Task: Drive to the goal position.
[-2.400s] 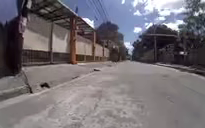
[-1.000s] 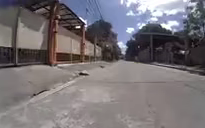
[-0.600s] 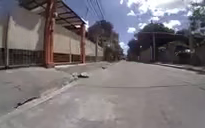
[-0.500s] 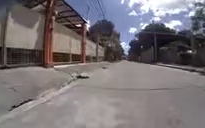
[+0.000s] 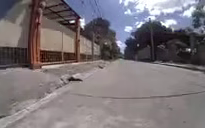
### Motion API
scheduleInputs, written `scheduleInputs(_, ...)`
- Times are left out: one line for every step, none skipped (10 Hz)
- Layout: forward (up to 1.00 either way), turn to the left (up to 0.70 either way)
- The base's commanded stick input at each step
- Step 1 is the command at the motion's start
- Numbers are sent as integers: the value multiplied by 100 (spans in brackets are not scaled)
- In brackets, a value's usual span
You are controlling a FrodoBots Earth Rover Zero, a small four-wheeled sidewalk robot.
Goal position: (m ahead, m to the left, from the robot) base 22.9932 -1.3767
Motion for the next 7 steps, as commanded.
scheduleInputs(100,0)
scheduleInputs(100,0)
scheduleInputs(100,4)
scheduleInputs(100,-9)
scheduleInputs(100,-40)
scheduleInputs(100,-40)
scheduleInputs(100,-40)
